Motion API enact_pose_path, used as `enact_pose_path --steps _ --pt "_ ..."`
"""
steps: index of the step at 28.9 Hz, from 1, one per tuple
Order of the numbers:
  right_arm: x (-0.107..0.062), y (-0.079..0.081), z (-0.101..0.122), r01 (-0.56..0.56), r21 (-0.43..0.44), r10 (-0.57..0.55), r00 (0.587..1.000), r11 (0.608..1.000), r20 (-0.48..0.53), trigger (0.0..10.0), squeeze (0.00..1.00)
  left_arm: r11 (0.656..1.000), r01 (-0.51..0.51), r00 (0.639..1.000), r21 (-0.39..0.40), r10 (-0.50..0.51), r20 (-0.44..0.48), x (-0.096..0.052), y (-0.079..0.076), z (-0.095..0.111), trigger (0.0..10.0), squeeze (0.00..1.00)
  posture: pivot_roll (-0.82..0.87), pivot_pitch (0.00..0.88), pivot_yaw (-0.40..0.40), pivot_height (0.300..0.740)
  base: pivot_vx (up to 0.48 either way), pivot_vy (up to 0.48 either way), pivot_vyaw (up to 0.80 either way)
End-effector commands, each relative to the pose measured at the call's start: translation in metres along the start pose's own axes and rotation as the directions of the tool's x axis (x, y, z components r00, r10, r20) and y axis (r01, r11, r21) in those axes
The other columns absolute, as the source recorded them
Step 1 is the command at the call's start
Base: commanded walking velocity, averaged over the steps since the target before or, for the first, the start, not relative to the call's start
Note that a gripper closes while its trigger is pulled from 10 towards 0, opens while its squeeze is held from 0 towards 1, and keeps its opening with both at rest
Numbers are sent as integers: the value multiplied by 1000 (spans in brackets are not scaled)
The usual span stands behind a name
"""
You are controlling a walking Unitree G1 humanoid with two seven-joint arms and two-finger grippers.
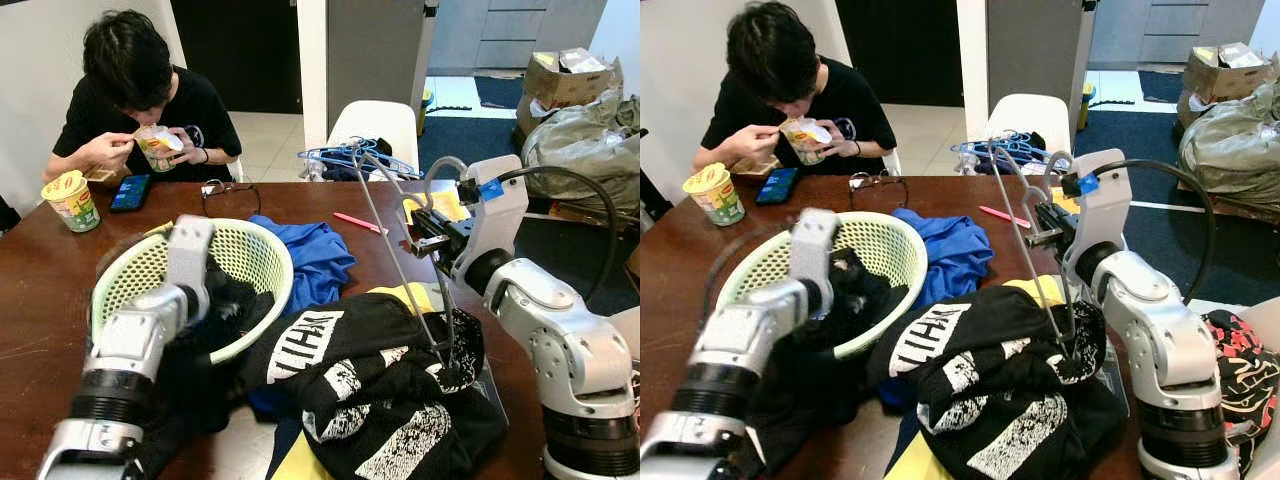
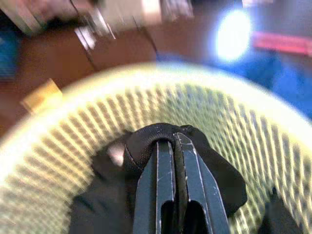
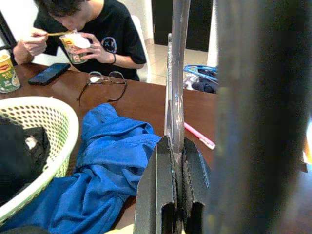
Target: Hang hanger
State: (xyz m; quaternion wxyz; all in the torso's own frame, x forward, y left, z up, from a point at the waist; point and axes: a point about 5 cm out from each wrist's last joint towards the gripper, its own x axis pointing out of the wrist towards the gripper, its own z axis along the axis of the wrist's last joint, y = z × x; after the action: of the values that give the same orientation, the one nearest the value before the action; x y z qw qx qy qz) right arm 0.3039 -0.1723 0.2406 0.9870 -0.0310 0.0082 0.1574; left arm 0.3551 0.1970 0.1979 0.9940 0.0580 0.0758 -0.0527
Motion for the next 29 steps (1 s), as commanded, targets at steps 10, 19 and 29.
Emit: enact_pose_path --steps 10,19,29 --pt "7 3 0 6 46 -8 1000 999 30 10000 0 930 -335 734 150 159 660 -59 17 161 0 0 -58 0 80 740 0 0 0" --pt "10 6 1 2 64 -5 999 998 50 10000 0 938 -296 676 181 71 734 -66 -4 175 0 0 -51 0 86 740 0 0 0" --pt "9 3 0 21 62 -24 999 998 48 10000 0 960 67 840 270 -201 503 -33 -75 103 1255 0 -50 0 93 740 0 0 0"
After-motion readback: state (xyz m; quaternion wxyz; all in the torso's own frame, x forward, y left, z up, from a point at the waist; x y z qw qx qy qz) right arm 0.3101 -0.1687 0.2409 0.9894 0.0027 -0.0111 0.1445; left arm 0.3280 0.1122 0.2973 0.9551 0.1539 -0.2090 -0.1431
